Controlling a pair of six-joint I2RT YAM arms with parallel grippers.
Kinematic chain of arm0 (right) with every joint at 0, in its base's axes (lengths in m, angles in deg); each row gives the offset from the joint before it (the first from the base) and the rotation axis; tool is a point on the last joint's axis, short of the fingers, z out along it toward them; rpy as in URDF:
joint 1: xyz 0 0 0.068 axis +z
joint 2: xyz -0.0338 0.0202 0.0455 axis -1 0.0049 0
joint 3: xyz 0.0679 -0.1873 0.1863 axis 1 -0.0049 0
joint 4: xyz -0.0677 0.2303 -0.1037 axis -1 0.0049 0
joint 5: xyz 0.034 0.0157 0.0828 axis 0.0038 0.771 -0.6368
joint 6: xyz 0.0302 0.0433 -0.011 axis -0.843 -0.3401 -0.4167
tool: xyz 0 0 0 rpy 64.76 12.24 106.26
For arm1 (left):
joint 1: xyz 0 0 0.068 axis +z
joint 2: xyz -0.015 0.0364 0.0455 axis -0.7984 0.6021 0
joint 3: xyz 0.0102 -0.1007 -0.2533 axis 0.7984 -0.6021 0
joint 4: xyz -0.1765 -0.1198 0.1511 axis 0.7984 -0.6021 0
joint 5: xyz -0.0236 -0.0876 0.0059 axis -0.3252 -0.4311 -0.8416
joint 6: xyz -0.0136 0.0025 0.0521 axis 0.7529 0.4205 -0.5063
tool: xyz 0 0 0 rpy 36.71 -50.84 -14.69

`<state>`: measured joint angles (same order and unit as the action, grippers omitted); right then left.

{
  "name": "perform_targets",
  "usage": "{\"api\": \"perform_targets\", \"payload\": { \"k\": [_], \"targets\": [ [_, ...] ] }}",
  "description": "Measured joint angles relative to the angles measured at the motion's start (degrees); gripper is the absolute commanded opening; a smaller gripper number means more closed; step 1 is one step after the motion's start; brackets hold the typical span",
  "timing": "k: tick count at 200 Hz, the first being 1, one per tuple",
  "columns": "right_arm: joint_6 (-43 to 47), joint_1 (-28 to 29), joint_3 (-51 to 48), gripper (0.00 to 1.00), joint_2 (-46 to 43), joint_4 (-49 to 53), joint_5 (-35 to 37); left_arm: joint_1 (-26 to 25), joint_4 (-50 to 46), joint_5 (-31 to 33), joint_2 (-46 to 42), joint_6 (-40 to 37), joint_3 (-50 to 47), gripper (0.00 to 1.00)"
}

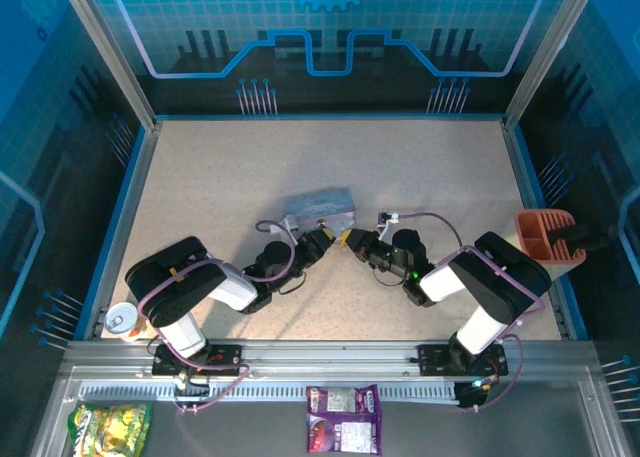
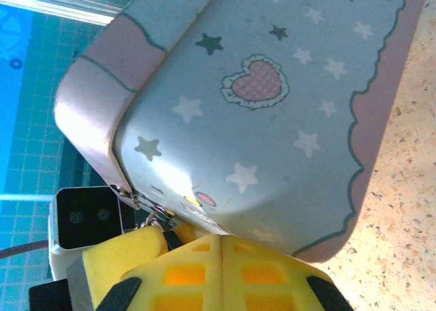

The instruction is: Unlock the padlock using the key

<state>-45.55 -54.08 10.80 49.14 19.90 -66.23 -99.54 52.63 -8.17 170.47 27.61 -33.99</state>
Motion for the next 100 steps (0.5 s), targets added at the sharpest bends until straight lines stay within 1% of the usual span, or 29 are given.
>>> {"api": "perform_targets", "payload": {
  "k": [61,86,100],
  "targets": [
    [0.09,1.25,0.0,0.0,0.5,-2.47,3.87,-1.33,-2.23,3.87,-1.53,1.49,1.44,0.0],
    [1.09,3.56,-0.02,0.0,-0.33,-2.34,5.81,-2.34,-3.13,5.18,-1.81,1.88,2.21,0.0],
    [1.97,3.72,-0.04,0.0,-1.36,-1.31,6.97,-2.47,-3.43,5.6,-1.84,2.54,2.6,0.0]
  ]
}}
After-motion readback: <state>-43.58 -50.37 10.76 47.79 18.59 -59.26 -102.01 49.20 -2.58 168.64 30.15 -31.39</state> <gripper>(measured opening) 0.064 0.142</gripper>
